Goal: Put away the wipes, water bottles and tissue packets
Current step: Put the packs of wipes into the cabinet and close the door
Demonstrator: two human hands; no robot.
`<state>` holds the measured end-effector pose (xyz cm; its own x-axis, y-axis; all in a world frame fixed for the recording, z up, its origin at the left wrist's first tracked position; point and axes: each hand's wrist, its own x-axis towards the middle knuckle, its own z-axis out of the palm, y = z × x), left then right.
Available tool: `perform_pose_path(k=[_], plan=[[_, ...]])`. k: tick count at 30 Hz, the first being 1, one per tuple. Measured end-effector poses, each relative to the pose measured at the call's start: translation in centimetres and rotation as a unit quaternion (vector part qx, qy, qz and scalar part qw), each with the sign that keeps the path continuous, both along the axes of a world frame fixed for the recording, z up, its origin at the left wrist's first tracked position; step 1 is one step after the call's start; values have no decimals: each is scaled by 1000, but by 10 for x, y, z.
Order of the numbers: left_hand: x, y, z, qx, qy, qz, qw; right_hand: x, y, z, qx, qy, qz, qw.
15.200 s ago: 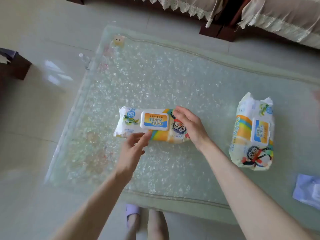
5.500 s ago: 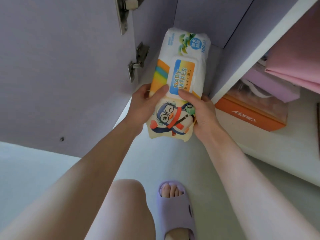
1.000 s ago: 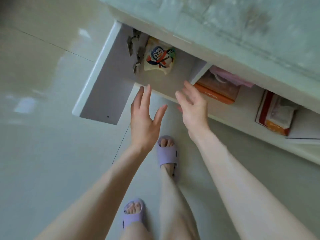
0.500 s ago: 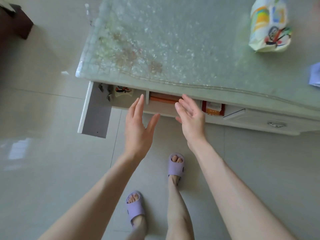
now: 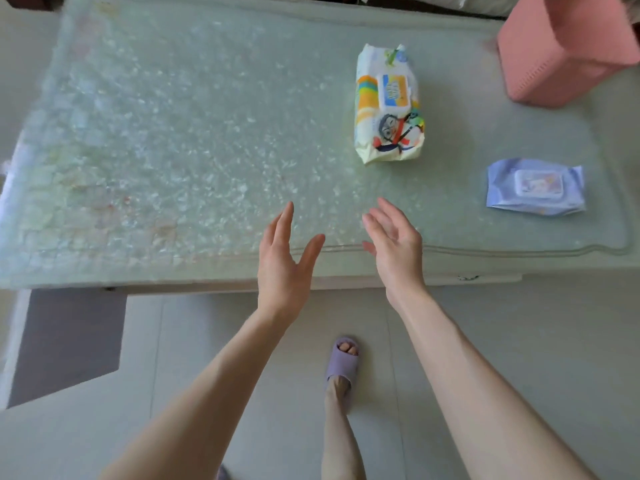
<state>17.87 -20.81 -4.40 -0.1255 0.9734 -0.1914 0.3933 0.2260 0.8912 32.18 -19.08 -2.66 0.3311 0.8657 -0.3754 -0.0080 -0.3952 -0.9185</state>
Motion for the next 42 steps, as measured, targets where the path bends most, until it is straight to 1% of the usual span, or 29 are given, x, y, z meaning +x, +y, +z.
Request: perform_pose_path(k=[5,12,20,25,31,34,38,42], plan=[[75,63,-5,-26,-6,15,1000,88,62,-13,-16,1,2,1000],[123,126,-15,-32,-1,30,999,141,124,-29,-27,-17,19,999],[136,186,-35,-59,3,40,997,151,182,-52,-46,-17,37,998],[141,237,-49,-90,-19,26,995,154,230,-69,-65,-8,22,998],[147,288,-60,-129,-67,17,989,147,277,-78,-74,30,12,997],[149,296,-59,-141,-114,-1,983,144,284,-76,-56,57,21,997],[150,302,-61,-143,-166,-1,976,143,289,-78,-73,95,3,993],[149,303,-67,-149,-186,-12,971,146,290,-82,-79,105,0,991]])
